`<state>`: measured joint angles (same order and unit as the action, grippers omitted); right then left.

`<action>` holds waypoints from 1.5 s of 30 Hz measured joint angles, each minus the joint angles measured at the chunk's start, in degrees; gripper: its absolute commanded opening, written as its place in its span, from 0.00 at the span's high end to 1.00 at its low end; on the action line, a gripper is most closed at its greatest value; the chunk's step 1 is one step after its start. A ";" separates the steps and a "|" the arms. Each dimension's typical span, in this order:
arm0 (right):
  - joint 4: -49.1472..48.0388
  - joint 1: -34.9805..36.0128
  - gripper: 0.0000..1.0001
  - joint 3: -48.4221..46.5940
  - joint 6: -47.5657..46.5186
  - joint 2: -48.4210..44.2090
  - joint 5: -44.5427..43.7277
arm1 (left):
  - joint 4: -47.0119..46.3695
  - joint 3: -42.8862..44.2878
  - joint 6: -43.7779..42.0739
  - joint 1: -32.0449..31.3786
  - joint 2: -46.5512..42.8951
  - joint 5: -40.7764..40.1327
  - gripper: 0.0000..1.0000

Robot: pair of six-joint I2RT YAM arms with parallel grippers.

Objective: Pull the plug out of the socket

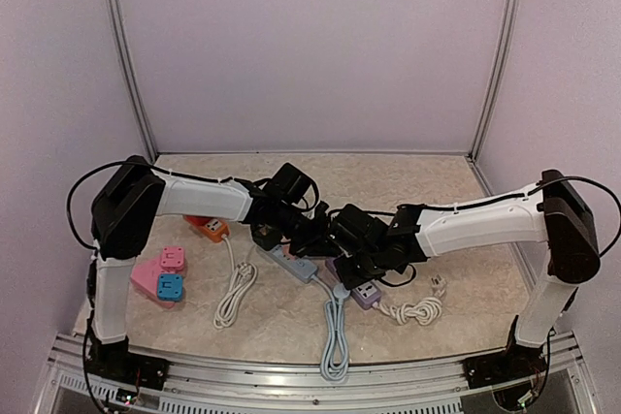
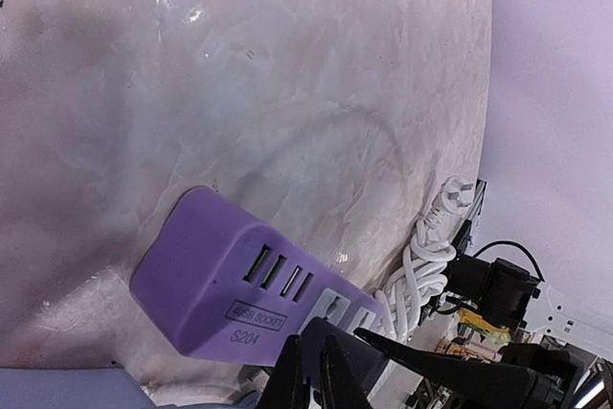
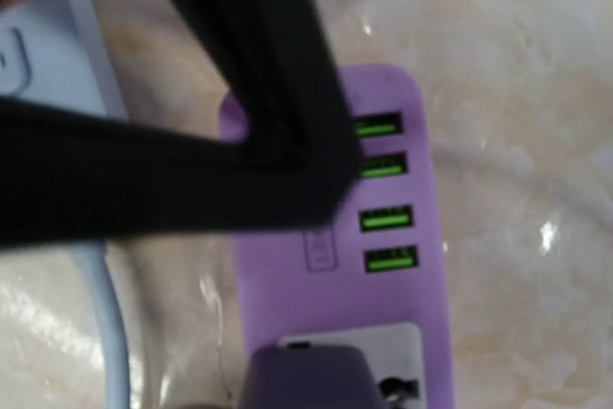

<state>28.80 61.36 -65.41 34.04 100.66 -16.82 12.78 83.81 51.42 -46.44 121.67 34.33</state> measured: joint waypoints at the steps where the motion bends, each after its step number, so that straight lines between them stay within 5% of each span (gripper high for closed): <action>1: -0.07 -0.04 0.95 -0.22 0.00 0.17 -0.17 | 0.11 0.50 -0.02 -0.07 0.33 0.00 0.95; 19: -4.96 -3.37 0.95 3.23 2.69 -1.79 0.94 | 6.75 13.86 -2.32 -3.52 9.75 -3.74 1.00; 45: -1.22 -3.65 0.95 0.59 2.64 -2.05 0.61 | 10.95 11.96 -3.91 -4.26 6.84 -11.39 1.00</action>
<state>27.57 57.71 -64.82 36.69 98.61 -16.21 23.73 95.77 47.51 -50.70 128.51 22.94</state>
